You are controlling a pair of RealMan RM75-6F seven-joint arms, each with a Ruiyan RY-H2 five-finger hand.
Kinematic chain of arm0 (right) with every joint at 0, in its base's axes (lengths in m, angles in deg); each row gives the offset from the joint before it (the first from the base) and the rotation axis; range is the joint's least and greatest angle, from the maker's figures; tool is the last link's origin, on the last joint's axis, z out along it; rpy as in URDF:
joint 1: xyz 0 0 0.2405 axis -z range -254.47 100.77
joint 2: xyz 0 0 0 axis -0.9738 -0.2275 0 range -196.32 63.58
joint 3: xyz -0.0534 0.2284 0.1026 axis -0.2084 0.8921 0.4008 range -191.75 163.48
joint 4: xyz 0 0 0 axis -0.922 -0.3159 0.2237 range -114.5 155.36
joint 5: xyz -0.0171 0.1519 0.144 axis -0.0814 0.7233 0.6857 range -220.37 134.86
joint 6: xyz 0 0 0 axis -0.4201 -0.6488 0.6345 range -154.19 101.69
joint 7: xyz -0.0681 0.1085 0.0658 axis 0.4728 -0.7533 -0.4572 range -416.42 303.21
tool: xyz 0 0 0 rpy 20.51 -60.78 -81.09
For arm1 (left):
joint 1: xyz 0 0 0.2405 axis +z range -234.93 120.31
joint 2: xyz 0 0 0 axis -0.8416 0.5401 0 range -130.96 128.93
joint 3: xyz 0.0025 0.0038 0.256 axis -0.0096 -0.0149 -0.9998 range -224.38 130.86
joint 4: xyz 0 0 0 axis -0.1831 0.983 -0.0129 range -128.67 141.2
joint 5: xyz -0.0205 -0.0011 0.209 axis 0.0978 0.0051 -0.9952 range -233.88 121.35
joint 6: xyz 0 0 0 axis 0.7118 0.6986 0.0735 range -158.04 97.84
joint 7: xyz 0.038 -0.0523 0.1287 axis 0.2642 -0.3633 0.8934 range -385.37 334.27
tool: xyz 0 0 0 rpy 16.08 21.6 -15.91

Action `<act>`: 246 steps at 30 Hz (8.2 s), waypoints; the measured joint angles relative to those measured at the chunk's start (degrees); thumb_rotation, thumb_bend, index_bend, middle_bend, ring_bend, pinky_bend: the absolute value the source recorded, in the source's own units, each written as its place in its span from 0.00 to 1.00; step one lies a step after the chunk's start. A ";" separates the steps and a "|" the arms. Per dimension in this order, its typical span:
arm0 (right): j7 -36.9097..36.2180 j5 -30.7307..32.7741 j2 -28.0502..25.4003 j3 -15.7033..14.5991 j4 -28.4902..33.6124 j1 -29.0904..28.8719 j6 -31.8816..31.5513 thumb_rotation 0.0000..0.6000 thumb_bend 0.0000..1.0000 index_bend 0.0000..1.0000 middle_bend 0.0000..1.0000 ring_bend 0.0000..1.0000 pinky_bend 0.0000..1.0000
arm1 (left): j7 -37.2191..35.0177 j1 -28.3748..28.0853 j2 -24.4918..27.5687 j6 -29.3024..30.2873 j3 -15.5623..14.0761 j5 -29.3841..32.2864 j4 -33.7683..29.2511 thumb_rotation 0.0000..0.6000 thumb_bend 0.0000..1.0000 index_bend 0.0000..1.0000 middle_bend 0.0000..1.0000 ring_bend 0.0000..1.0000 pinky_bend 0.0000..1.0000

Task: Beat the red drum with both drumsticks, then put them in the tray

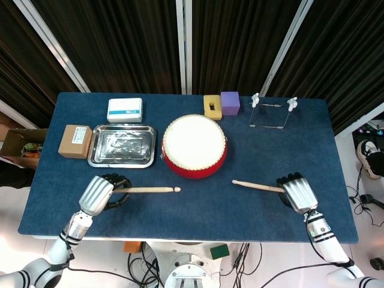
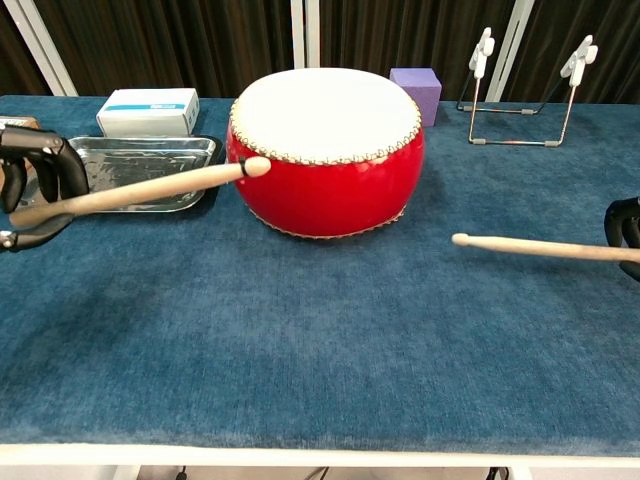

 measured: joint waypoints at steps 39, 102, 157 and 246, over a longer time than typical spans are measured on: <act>12.53 14.99 -13.41 14.17 17.55 -27.46 25.61 1.00 0.78 0.80 0.68 0.45 0.49 | 25.71 -17.28 13.15 -27.75 15.00 26.38 -16.12 1.00 0.55 0.68 0.64 0.54 0.65; 1.57 10.05 -27.87 10.74 29.78 -16.72 6.63 1.00 0.78 0.80 0.68 0.44 0.49 | 14.75 -16.85 8.24 -26.88 11.87 27.89 7.94 1.00 0.55 0.68 0.62 0.52 0.62; 21.91 25.80 -15.30 15.79 32.18 -31.28 22.92 1.00 0.78 0.80 0.69 0.44 0.48 | 14.52 -15.31 17.12 -20.61 13.58 19.70 -23.09 1.00 0.27 0.41 0.40 0.34 0.49; 26.06 41.07 -10.50 16.64 36.47 -39.19 12.57 1.00 0.00 0.13 0.29 0.23 0.21 | -12.21 -24.05 7.94 -31.36 19.46 29.43 -14.36 1.00 0.53 0.69 0.68 0.53 0.53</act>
